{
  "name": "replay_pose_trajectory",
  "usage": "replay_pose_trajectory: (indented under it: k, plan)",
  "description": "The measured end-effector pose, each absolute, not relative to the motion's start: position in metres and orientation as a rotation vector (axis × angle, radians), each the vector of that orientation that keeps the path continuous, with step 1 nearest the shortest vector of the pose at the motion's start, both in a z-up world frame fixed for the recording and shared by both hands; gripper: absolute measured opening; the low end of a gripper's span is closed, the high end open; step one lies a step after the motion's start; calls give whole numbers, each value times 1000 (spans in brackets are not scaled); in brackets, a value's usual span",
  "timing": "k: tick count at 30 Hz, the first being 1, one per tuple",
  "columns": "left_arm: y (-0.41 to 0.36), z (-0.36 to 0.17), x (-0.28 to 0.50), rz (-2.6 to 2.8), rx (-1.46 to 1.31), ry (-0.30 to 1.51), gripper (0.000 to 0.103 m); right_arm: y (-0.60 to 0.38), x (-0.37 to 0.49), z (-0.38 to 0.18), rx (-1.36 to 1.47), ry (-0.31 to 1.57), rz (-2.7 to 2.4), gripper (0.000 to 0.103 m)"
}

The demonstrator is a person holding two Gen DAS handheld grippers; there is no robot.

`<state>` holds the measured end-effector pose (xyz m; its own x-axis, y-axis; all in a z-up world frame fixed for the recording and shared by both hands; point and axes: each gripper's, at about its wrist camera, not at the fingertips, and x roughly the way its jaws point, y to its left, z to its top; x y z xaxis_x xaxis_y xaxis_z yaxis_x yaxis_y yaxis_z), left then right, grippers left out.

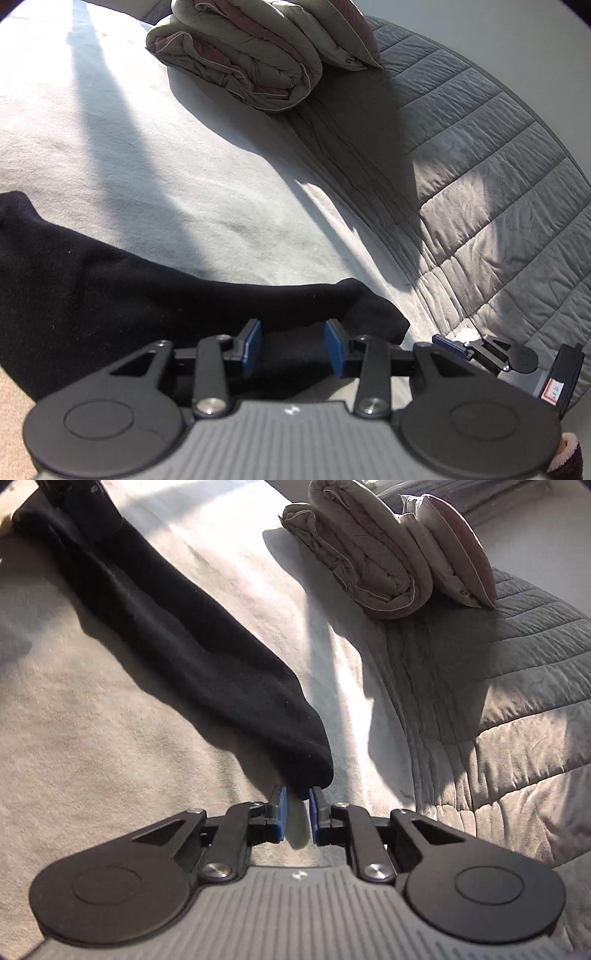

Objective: Fold clothes

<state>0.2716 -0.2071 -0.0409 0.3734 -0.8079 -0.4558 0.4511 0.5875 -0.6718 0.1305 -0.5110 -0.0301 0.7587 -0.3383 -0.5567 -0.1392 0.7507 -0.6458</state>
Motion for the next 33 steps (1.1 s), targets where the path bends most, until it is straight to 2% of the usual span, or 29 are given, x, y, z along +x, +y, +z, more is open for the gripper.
replay_pose_trajectory:
  k: [1,2,14,22,26,28,33]
  plan:
    - [-201,-37,273,-824,-506,844,41,-507,135,-22,-679,686,-96,44]
    - [-195,-35,273,-802,-524,837,41,-503,139,-13,-629,656,-73,50]
    - [-128,-33,289,-434,-636,777,42,-424,205,-3,-402,522,95,50]
    - [-116,-43,296,-280,-634,773,41,-479,217,-27,-267,532,-83,51]
    - [-119,-39,298,-264,-636,775,41,-519,225,-36,-72,520,-109,49]
    - [-123,-36,302,-254,-623,785,41,-524,227,-42,-63,537,-134,44]
    - [-140,-35,316,-180,-506,830,41,-523,230,-54,-127,621,-155,43]
